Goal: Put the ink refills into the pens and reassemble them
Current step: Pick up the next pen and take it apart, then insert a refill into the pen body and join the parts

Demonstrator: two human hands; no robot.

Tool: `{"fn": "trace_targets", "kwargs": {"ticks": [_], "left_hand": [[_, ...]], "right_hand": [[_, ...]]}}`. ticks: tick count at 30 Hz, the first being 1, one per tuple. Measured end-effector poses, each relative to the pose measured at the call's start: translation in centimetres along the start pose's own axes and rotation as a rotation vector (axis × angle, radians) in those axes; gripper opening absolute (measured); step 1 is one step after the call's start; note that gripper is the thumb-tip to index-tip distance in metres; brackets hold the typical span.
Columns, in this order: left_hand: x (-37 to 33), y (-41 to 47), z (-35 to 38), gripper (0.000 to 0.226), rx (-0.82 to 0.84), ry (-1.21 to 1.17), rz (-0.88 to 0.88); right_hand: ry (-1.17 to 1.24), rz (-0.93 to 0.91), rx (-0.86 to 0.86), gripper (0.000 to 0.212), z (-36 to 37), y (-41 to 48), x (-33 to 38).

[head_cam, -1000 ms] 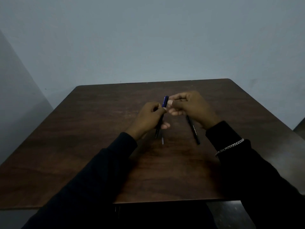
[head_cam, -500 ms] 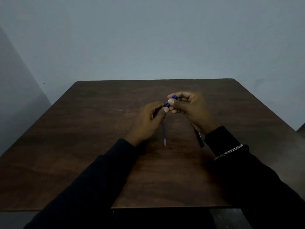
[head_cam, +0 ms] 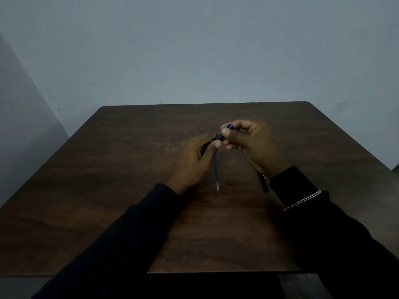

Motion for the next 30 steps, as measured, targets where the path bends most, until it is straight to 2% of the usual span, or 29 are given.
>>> {"fn": "trace_targets", "kwargs": {"ticks": [4,7,10,12,15,17,20,23,30], "left_hand": [[0.5,-0.1,0.6,0.026,0.053,0.023,-0.046],[1.0,0.0,0.4,0.034,0.078,0.079,-0.042],[1.5,0.0,-0.2,0.035,0.054,0.127,-0.034],[2.1,0.1,-0.9,0.037,-0.002,0.116,-0.045],[2.5,0.3,-1.5,0.046,-0.055,0.101,-0.064],[2.2,0.3,-1.6,0.047,-0.072,0.097,-0.044],[2.1,0.3,-1.4,0.042,-0.062,0.111,-0.032],[2.0,0.2,-1.3,0.038,-0.060,0.124,-0.037],[1.6,0.2,-1.4,0.044,-0.068,0.125,-0.030]], "right_hand": [[-0.031,-0.016,-0.033,0.006,-0.2,0.1,0.1],[0.053,-0.017,-0.109,0.008,-1.7,0.2,0.8],[0.051,0.001,-0.174,0.009,-3.5,0.3,1.0],[-0.109,0.041,-0.204,0.013,-3.9,0.3,0.5],[-0.488,0.148,-0.205,0.019,-3.4,0.5,-1.1],[-0.721,0.219,-0.175,0.014,-2.8,0.6,-2.1],[-0.902,0.291,-0.088,0.009,-2.0,0.7,-3.2],[-1.000,0.302,-0.038,0.013,-1.5,0.9,-3.7],[-0.967,0.350,-0.038,0.014,-1.2,1.0,-4.6]]}}
Point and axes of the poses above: each hand's wrist, its own y-axis towards the middle knuckle, its own z-axis out of the palm, x = y × z, the point moved 8 cm from there along y, towards the middle knuckle, and after that the axes turned 5 degrees about z, right-handed, at the moved point
